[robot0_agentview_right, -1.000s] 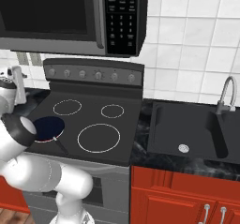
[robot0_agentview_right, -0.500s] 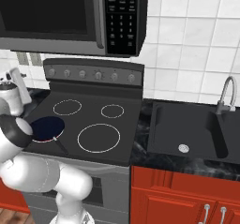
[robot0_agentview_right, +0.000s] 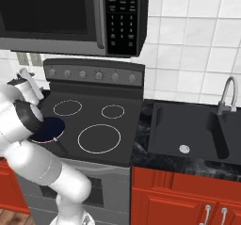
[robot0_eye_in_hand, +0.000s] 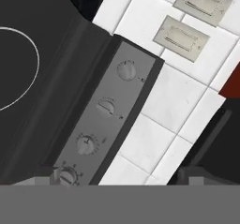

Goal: Turn off the front left burner of the stove.

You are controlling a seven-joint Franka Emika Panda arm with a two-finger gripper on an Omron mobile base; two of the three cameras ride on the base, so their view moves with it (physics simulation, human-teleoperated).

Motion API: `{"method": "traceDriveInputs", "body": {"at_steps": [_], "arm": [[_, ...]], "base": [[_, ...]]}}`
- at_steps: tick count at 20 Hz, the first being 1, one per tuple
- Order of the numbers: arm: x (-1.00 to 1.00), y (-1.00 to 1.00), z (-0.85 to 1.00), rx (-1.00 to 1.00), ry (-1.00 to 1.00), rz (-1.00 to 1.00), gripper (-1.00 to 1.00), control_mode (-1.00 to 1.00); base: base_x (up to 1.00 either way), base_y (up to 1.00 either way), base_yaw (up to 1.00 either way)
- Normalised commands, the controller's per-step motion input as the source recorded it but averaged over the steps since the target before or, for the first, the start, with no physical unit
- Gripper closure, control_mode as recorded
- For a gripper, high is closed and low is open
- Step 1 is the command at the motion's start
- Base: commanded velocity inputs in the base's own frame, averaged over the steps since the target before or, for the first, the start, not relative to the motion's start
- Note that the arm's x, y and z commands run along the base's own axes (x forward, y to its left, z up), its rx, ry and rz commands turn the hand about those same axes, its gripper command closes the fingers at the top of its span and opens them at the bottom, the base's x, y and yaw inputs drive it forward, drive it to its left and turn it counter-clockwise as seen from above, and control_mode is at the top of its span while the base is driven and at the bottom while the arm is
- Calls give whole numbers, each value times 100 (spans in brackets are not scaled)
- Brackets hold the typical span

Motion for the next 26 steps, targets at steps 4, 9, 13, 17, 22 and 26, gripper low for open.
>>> {"method": "traceDriveInputs", "body": {"at_steps": [4, 9, 13, 17, 22, 26], "arm": [[65, 11, 0, -11, 0, 0, -100, -100], [40, 5, -3, -7, 0, 0, -100, -100], [14, 32, -21, -10, 0, 0, -100, -100], [27, 27, -14, -9, -1, 0, -100, -100], [37, 10, -1, -6, -2, 0, -100, -100], [21, 0, -1, -6, -2, 0, -100, -100]], "base": [[0, 0, 0], [0, 0, 0], [0, 0, 0], [0, 0, 0], [0, 0, 0], [0, 0, 0]]}}
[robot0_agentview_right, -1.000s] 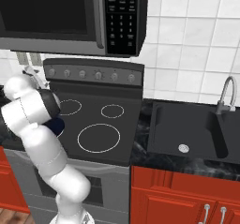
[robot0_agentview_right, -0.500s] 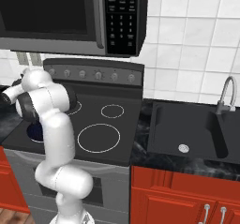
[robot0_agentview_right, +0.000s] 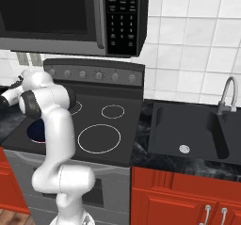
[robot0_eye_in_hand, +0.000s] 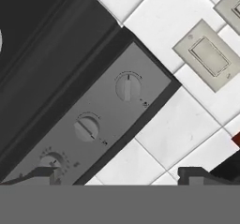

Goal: Turn off the front left burner of the stove.

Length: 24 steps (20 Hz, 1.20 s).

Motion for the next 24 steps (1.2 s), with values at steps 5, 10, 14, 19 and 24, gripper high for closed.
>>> {"method": "traceDriveInputs", "body": {"at_steps": [5, 10, 14, 19, 24], "arm": [[19, 0, -1, -5, -1, 0, -100, -100], [40, 0, 0, -1, 0, 0, -100, -100], [35, -5, 0, 0, 0, 0, -100, -100], [27, -1, -9, 0, 0, 0, -100, -100], [41, 0, -4, 0, 0, 0, -100, -100]], "base": [[0, 0, 0], [0, 0, 0], [0, 0, 0], [0, 0, 0], [0, 0, 0]]}}
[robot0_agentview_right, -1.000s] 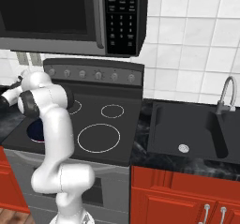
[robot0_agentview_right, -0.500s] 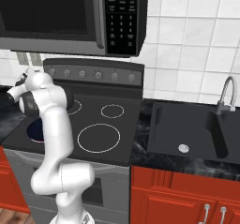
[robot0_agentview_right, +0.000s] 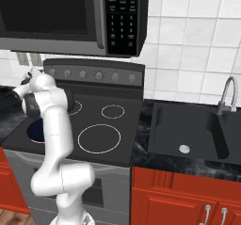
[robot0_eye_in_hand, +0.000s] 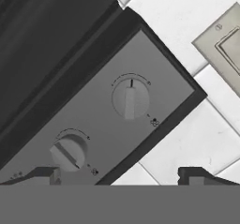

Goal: Turn off the front left burner of the stove.

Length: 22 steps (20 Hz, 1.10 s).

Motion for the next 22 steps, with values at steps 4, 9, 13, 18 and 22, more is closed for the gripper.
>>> {"method": "traceDriveInputs", "body": {"at_steps": [4, 9, 13, 18, 22], "arm": [[42, 0, 0, 0, 0, 0, -100, -100], [35, 1, -3, 0, 0, 0, -100, -100], [17, 14, -12, 0, 0, 0, -100, -100], [20, 14, -7, 0, 0, 0, -100, -100], [29, 8, -6, 0, 0, 0, -100, -100]], "base": [[0, 0, 0], [0, 0, 0], [0, 0, 0], [0, 0, 0], [0, 0, 0]]}}
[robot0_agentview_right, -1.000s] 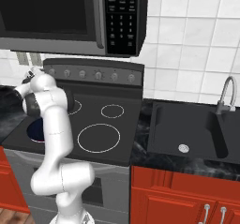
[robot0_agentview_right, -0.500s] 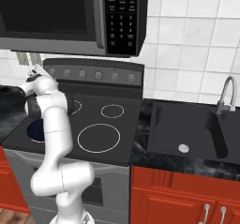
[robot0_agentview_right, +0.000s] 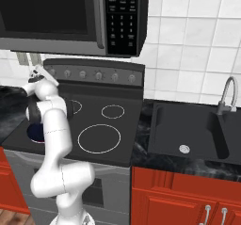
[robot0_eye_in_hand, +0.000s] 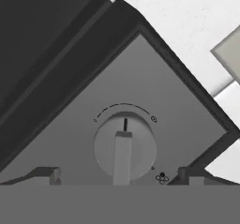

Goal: Turn off the front left burner of the stove.

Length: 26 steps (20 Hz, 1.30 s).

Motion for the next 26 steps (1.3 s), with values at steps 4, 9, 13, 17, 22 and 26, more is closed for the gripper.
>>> {"method": "traceDriveInputs", "body": {"at_steps": [4, 9, 13, 17, 22, 26], "arm": [[29, 0, -8, 0, 0, 0, -100, -100], [23, 4, -22, 0, 0, 0, -100, -100], [19, 11, -8, 0, 0, 0, -100, -100], [13, 7, 0, 0, 0, 0, -100, -100], [4, 3, 0, 0, 0, 0, -100, -100], [0, 0, -4, 0, 0, 0, -100, -100]], "base": [[0, 0, 0], [0, 0, 0], [0, 0, 0], [0, 0, 0], [0, 0, 0], [0, 0, 0]]}}
